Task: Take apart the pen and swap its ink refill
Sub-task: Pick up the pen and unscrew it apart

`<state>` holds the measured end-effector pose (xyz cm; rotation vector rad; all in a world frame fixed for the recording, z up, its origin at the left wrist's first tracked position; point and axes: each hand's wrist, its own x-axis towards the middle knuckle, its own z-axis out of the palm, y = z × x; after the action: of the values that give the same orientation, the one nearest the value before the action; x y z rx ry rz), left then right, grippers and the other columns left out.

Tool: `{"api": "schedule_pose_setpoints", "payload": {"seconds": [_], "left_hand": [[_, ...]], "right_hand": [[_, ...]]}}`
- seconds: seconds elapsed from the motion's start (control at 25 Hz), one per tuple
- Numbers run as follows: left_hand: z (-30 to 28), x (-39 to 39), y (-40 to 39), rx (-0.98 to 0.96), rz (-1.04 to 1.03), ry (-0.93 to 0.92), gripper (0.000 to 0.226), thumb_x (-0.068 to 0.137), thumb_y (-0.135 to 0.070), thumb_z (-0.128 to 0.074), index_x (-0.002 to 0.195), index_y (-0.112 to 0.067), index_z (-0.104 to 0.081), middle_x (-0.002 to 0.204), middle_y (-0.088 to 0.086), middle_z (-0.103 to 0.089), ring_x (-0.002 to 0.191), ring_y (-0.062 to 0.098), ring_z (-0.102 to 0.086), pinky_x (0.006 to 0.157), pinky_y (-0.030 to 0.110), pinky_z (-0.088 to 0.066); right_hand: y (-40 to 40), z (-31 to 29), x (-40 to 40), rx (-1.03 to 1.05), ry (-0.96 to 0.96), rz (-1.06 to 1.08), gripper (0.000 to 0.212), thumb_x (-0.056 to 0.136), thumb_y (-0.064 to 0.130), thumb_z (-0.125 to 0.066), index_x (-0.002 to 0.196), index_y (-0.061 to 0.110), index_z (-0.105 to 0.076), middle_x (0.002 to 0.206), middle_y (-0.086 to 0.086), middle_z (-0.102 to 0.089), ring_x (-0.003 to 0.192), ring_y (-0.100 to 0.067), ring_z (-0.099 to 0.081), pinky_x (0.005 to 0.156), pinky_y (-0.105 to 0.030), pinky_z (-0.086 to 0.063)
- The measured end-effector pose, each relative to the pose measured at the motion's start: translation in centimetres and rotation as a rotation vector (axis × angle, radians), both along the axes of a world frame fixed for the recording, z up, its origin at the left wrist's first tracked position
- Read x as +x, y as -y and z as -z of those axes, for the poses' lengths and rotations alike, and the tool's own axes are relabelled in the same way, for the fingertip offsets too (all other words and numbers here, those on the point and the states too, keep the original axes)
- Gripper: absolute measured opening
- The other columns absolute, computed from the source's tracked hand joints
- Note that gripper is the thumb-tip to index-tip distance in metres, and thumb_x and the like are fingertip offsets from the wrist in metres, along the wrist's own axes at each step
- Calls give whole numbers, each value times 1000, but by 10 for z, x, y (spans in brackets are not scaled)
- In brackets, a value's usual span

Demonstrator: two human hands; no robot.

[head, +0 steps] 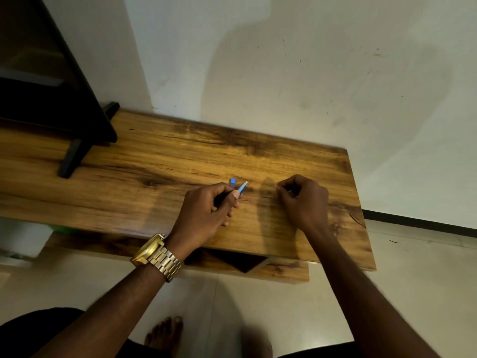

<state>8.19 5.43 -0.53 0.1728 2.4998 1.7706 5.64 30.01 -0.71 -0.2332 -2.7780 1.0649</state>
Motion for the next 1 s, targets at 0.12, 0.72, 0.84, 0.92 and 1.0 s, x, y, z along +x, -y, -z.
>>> {"api": "schedule_pose_setpoints", "payload": {"seconds": [0.12, 0.72, 0.84, 0.92, 1.0], "left_hand": [[0, 0, 0, 36, -9, 28, 21, 107, -29, -65, 111, -15, -82, 89, -2, -81, 74, 10, -75, 59, 25, -63], [-6, 8, -2, 5, 96, 43, 21, 107, -32, -66, 116, -18, -79, 91, -5, -81, 79, 9, -78, 59, 21, -61], [-6, 9, -2, 15, 113, 49, 23, 107, -31, -66, 118, -18, -80, 92, -5, -82, 80, 8, -79, 61, 22, -62], [-3, 7, -1, 40, 90, 63, 22, 107, -31, -66, 115, -18, -81, 91, -4, -83, 80, 9, -79, 62, 23, -63], [-2, 5, 0, 87, 40, 83, 21, 107, -31, -67, 112, -18, -82, 91, -3, -83, 80, 11, -79, 64, 24, -64]], "right_hand": [[2, 13, -2, 56, 18, -64, 8, 93, 19, -83, 102, 19, -83, 87, 10, -75, 78, 5, -66, 73, -15, -58], [35, -20, 13, -801, 256, -184, 9, 98, 9, -75, 97, 3, -81, 87, -11, -78, 73, -16, -64, 65, -29, -52], [31, -26, 10, -819, 181, -126, 17, 98, -1, -69, 89, 7, -80, 84, -8, -75, 70, -15, -62, 64, -29, -51], [19, -33, 5, -816, 77, -11, 14, 101, 5, -68, 92, 7, -79, 85, -5, -75, 71, -15, -63, 67, -31, -52], [0, -35, 2, -470, -9, 1, 10, 101, 20, -74, 100, 13, -81, 89, 2, -79, 76, -9, -70, 72, -30, -57]]}}
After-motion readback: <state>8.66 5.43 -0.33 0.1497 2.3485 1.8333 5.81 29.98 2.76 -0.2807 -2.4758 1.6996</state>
